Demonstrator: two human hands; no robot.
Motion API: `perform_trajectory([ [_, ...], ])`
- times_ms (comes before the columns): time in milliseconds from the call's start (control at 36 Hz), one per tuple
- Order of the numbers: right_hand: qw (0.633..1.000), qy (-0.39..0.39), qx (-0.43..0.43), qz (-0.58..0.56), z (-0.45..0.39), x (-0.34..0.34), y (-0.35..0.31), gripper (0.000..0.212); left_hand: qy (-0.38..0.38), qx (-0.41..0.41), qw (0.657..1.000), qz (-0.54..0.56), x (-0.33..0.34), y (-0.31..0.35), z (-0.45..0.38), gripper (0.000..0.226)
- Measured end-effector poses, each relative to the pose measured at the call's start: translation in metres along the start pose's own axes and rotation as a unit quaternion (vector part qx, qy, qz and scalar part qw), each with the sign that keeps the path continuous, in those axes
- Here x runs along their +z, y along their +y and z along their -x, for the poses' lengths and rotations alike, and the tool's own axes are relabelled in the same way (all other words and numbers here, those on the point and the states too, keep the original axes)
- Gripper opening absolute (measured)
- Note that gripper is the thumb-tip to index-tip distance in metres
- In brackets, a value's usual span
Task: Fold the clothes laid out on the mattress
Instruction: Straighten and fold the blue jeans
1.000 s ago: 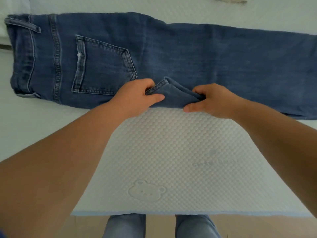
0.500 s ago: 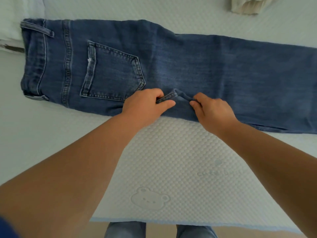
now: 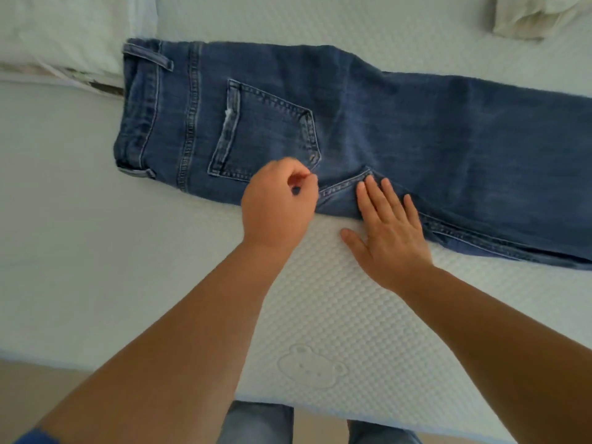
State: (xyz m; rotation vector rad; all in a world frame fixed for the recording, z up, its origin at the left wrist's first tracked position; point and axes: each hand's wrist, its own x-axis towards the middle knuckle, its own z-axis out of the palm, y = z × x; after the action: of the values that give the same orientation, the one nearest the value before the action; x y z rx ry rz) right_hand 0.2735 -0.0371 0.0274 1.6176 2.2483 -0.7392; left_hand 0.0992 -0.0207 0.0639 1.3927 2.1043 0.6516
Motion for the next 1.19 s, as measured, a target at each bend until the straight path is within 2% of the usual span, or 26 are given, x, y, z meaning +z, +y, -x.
perform_trajectory([
  [56,1.000,-0.007,0.009,0.005,-0.002,-0.003,-0.002,0.075,0.054,-0.095,0.994,-0.001,-0.022,-0.022,0.009,0.014],
  [111,1.000,-0.018,0.017,0.006,-0.004,-0.007,-0.004,0.074,0.076,-0.248,0.965,0.019,-0.038,-0.043,0.012,0.026],
  [139,1.000,-0.021,0.021,0.006,-0.006,-0.009,-0.006,0.074,0.078,-0.330,0.938,0.078,-0.045,-0.051,0.009,0.034],
  [167,0.999,-0.022,0.026,0.003,-0.007,-0.011,-0.009,0.075,0.078,-0.403,0.894,0.180,-0.052,-0.055,0.004,0.039],
  [194,0.999,-0.022,0.032,0.001,-0.008,-0.012,-0.011,0.075,0.083,-0.457,0.836,0.293,-0.057,-0.056,-0.002,0.039],
  [222,0.999,-0.021,0.038,0.000,-0.009,-0.014,-0.013,0.075,0.091,-0.480,0.783,0.385,-0.061,-0.058,-0.010,0.034],
  [278,0.999,-0.025,0.047,0.009,-0.012,-0.017,-0.016,0.076,0.102,-0.463,0.720,0.508,-0.065,-0.060,-0.027,0.024],
  [333,0.998,-0.025,0.049,0.018,-0.013,-0.018,-0.017,0.075,0.095,-0.432,0.673,0.594,-0.068,-0.058,-0.040,0.024],
  [389,0.998,-0.027,0.049,0.023,-0.013,-0.019,-0.018,0.074,0.069,-0.416,0.653,0.628,-0.068,-0.051,-0.044,0.018],
  [444,0.998,-0.036,0.048,0.026,-0.011,-0.020,-0.018,0.073,0.058,-0.409,0.658,0.630,-0.067,-0.043,-0.042,0.017],
  [500,0.998,-0.045,0.044,0.030,-0.010,-0.020,-0.018,0.072,0.104,-0.372,0.683,0.620,-0.068,-0.034,-0.037,0.028],
  [556,0.998,-0.048,0.040,0.030,-0.009,-0.020,-0.017,0.072,0.147,-0.284,0.755,0.572,-0.071,-0.021,-0.031,0.039],
  [639,0.998,-0.042,0.037,0.020,-0.007,-0.019,-0.017,0.071,0.136,-0.178,0.876,0.426,-0.067,0.010,-0.021,0.034],
  [694,0.999,-0.034,0.034,0.013,-0.007,-0.017,-0.016,0.070,0.124,-0.091,0.938,0.311,-0.057,0.028,-0.014,0.033],
  [750,0.999,-0.023,0.028,0.002,-0.006,-0.015,-0.015,0.069,0.081,0.030,0.974,0.208,-0.039,0.042,-0.006,0.036],
  [778,1.000,-0.014,0.023,-0.003,-0.005,-0.014,-0.014,0.069,0.044,0.085,0.981,0.170,-0.027,0.048,-0.001,0.034],
  [833,1.000,0.008,0.012,-0.014,-0.001,-0.013,-0.013,0.067,-0.034,0.142,0.986,0.080,0.001,0.053,0.007,0.038],
  [944,0.999,0.026,-0.010,-0.030,0.010,-0.012,-0.005,0.063,-0.177,0.114,0.973,-0.091,0.048,0.040,0.022,0.051],
  [1056,0.992,0.092,-0.068,-0.053,0.034,-0.013,0.015,0.045,-0.160,0.111,0.975,-0.108,0.062,0.031,0.023,0.048],
  [1139,0.985,0.140,-0.048,-0.093,0.059,-0.012,0.031,0.040,-0.155,0.129,0.971,-0.127,0.062,0.030,0.027,0.052],
  [1194,0.980,0.163,-0.018,-0.114,0.074,-0.010,0.043,0.042,-0.151,0.149,0.964,-0.159,0.063,0.033,0.033,0.063],
])
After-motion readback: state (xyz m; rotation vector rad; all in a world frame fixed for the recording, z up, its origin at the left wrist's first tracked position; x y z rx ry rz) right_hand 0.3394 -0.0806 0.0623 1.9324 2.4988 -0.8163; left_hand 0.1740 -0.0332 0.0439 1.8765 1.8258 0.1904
